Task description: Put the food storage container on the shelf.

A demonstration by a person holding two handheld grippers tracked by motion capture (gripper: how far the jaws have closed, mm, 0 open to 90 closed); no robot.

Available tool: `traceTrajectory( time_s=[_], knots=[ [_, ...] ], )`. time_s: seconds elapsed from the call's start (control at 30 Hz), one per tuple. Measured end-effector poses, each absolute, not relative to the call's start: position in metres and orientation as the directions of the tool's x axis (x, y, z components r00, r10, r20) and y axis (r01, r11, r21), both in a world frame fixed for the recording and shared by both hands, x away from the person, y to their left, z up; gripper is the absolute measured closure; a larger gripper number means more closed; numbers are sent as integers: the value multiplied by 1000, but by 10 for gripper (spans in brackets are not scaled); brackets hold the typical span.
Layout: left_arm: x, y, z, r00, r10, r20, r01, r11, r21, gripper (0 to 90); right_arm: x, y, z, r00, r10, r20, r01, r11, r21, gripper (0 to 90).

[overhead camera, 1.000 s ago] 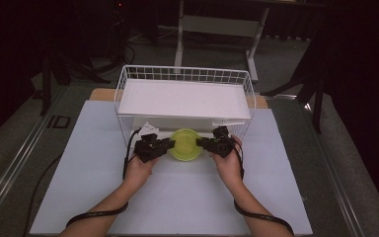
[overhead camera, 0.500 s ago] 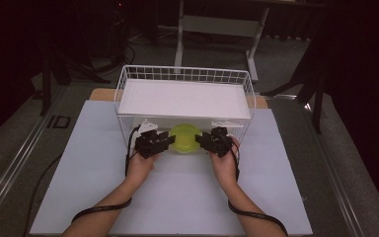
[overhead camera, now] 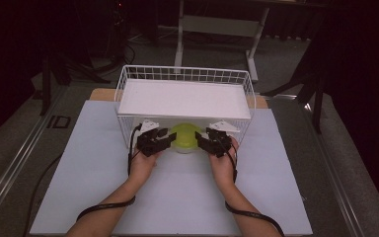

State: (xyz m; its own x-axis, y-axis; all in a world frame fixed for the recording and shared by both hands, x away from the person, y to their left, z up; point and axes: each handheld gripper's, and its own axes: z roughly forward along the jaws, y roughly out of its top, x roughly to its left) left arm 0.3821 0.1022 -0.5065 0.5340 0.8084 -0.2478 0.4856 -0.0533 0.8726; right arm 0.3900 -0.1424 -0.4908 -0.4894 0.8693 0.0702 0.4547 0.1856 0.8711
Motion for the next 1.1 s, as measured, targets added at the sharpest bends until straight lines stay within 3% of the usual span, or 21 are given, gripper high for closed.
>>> traceTrajectory(
  time_s=[0.5, 0.77, 1.07, 1.1],
  knots=[
    [357, 106, -499, 574, 784, -239, 467, -73, 881, 481, 363, -152, -484, -525, 844, 114, 462, 170, 870, 521],
    [334, 118, -494, 578, 776, -251, 482, -77, 873, 476, 339, -145, -481, -559, 826, 64, 432, 225, 873, 540],
    [309, 133, -488, 543, 781, -307, 545, -50, 837, 269, 325, -138, -491, -582, 811, 62, 457, 262, 850, 649],
    [306, 133, -489, 544, 782, -305, 548, -55, 835, 229, 326, -137, -493, -581, 810, 74, 472, 262, 842, 705]
  ],
)
